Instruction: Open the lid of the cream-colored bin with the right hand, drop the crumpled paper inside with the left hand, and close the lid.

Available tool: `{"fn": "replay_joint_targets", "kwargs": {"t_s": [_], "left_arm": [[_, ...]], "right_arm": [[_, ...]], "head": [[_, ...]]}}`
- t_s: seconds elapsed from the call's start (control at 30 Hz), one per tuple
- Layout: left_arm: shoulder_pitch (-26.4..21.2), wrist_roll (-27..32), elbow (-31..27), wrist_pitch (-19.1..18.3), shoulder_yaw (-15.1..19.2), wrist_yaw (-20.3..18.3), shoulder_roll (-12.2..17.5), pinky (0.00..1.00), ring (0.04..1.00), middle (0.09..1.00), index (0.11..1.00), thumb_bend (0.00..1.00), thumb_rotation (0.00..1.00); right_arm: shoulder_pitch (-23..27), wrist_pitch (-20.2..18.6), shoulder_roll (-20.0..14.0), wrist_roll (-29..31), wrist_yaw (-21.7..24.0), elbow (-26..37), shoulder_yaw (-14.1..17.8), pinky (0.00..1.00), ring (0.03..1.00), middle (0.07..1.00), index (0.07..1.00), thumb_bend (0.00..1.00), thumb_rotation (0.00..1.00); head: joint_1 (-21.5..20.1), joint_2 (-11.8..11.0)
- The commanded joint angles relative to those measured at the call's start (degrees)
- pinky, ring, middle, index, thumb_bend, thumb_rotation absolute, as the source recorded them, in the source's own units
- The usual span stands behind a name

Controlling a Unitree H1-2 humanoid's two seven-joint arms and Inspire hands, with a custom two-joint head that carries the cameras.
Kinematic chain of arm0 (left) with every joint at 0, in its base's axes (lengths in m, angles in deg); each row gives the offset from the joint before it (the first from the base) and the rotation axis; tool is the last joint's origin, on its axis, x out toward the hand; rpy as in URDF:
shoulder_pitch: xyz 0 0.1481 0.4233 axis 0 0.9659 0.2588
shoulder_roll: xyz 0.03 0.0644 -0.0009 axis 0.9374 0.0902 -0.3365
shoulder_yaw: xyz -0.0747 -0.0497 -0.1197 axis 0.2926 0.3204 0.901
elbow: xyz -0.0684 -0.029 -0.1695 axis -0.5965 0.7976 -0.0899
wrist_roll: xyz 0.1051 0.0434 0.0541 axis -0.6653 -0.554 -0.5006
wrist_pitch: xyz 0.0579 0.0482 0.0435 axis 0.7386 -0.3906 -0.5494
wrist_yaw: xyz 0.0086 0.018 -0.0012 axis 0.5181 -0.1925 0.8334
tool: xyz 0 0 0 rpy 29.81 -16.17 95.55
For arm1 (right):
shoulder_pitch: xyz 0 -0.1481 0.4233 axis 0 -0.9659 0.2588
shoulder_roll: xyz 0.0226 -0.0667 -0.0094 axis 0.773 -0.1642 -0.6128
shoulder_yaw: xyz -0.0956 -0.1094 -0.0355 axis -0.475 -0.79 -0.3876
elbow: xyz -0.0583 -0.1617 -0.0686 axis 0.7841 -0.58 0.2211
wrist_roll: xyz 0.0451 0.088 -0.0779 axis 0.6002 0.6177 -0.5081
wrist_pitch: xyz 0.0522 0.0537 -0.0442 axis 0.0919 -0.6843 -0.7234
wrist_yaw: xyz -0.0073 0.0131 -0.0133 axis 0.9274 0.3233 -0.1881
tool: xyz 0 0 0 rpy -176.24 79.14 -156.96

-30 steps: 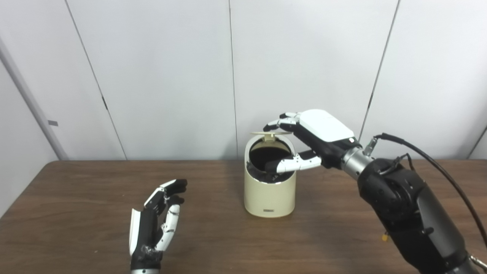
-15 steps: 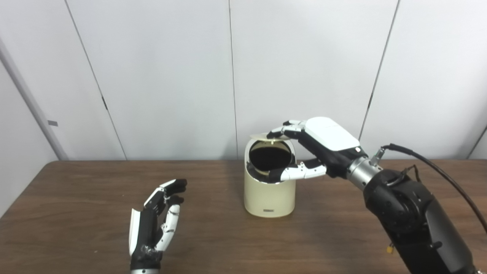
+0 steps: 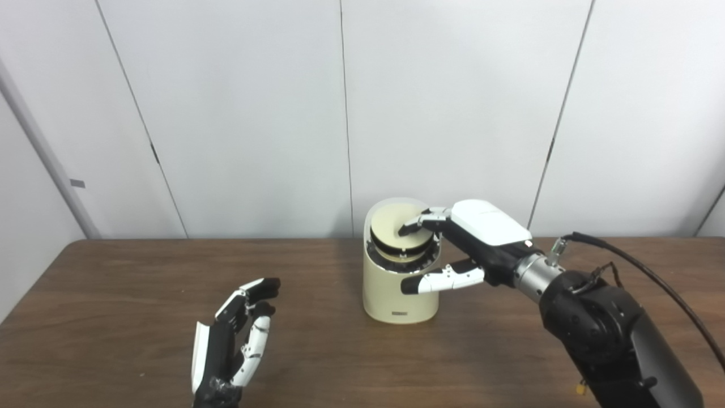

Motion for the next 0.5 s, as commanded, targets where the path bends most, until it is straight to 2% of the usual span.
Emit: {"fn": "replay_joint_targets", "kwargs": {"t_s": [0.0,0.47], "left_arm": [[-0.88,-0.36,-2.47,0.21,0.25,-0.23,-0.07,0.62,0.725,0.735,0.709,0.28,0.66],[-0.18,-0.57,-3.91,-0.43,0.53,-0.64,0.14,0.62,0.723,0.734,0.705,0.28,0.66]], "right_arm": [[1.08,0.05,0.03,-0.51,-0.39,1.66,0.17,0.86,0.888,0.796,0.765,0.89,0.92],[-0.56,-0.12,0.61,-1.59,0.47,1.86,-1.19,0.87,0.887,0.789,0.765,0.88,0.89]], "head": [[0.04,0.36],[-0.06,1.43]]}}
